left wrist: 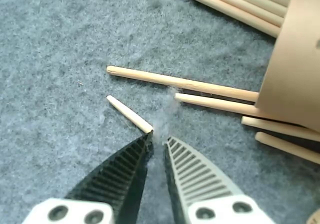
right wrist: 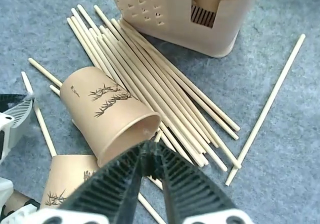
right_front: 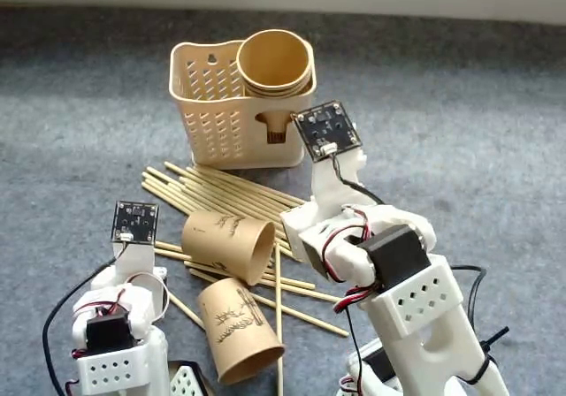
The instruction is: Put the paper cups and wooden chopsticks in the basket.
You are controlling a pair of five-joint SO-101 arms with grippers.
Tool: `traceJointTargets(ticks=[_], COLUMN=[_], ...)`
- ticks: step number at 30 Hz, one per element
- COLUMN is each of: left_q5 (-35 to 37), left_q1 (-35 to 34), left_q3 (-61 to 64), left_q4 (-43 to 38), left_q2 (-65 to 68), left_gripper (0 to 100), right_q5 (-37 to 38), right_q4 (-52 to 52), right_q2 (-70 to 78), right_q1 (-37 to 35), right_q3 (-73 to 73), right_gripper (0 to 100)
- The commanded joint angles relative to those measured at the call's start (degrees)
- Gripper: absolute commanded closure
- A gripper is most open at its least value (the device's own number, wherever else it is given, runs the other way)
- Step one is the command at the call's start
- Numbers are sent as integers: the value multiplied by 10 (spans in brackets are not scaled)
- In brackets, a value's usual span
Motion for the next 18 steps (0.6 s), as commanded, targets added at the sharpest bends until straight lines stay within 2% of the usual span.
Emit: traceJointTargets(ticks=[1, 18], left_q5=[-1, -1], left_q1=[-4, -4], left_q3=[11, 11], left_q4=[3, 3], left_q2=[-2, -2], left_gripper=[947, 947], right_q5=[3, 2], right_q4=[-15, -59], right_q2=[-15, -15], right_q1=[-4, -3], right_q3=[0, 58], right_gripper=[985, 988])
